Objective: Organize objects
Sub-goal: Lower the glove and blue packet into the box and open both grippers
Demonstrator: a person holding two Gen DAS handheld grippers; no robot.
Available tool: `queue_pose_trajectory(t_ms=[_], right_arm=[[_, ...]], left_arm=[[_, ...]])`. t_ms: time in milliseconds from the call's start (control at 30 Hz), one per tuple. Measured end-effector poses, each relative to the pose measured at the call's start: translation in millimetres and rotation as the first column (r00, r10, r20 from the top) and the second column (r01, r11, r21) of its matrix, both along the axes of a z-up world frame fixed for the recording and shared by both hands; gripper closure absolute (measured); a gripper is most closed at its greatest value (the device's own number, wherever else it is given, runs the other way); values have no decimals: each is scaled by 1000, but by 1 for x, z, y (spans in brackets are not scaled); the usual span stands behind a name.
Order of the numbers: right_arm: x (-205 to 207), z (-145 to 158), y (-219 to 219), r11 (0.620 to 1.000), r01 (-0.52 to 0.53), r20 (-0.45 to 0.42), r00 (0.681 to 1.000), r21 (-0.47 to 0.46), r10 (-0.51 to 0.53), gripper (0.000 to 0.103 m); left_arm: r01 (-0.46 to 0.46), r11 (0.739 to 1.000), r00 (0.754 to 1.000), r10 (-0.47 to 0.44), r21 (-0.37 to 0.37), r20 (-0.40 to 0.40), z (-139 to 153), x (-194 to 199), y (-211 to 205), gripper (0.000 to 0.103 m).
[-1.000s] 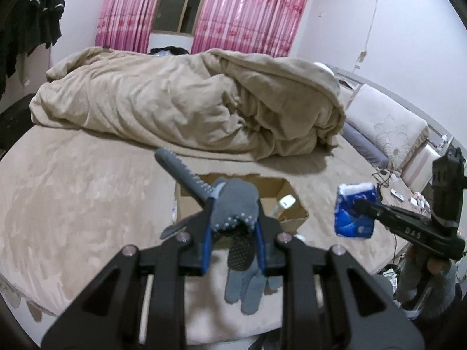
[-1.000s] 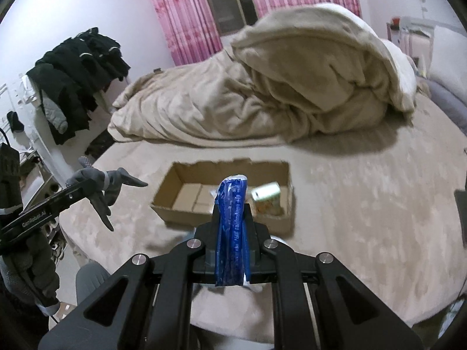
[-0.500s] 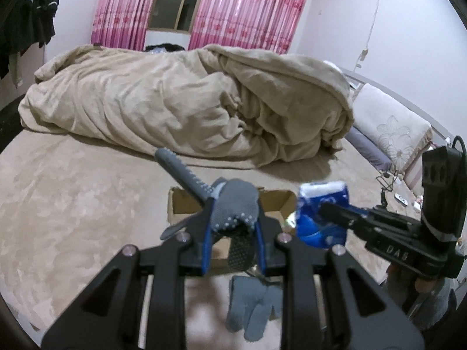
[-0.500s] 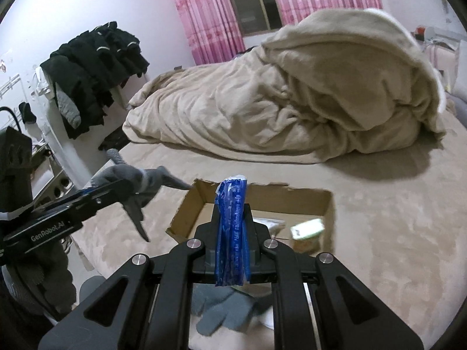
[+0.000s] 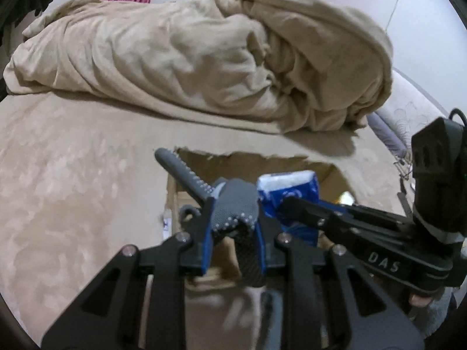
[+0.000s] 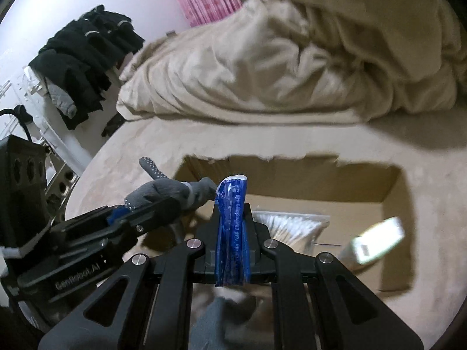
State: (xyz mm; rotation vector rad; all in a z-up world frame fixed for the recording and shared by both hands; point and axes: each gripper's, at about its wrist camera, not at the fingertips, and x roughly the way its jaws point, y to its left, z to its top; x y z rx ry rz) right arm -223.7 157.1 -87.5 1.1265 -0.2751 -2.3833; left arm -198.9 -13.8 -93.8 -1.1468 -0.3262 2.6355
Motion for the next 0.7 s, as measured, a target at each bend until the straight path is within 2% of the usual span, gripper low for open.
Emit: queue_pose_trajectory(t_ms=[167,367,467,533,567,633,700], right_arm=[[-14,-23,-10,1000,-2,45,999,5,2,91],[-18,-32,-12,1000,9,58,998,20,-10,88],[-17,-32,-6,999,36,60,997,23,-37,73],[-14,-28,-1,998,56,49,997,24,-57,58],[-12,-24,3,998,67,39,997,19,-67,56],[-9,-19,9,997,80,28,996,14,-80,42],[-3,-11,15,996,92,15,996,9,-92,34]], left_arm=[[2,999,1000,0,-50,29,-21,-12,2,73],[7,997,1000,-6,-74,21,-18,-11,5,68],[5,998,1000,-3,-70,18,-13,-5,3,66],[-15,996,1000,15,-84,-2,-4,2,2,52],[-13,997,1000,12,-76,-11,-1,4,1,46],[-22,998,1000,21,-66,-22,8,10,-2,37],[-38,997,999,35,-65,-41,16,17,-3,32]])
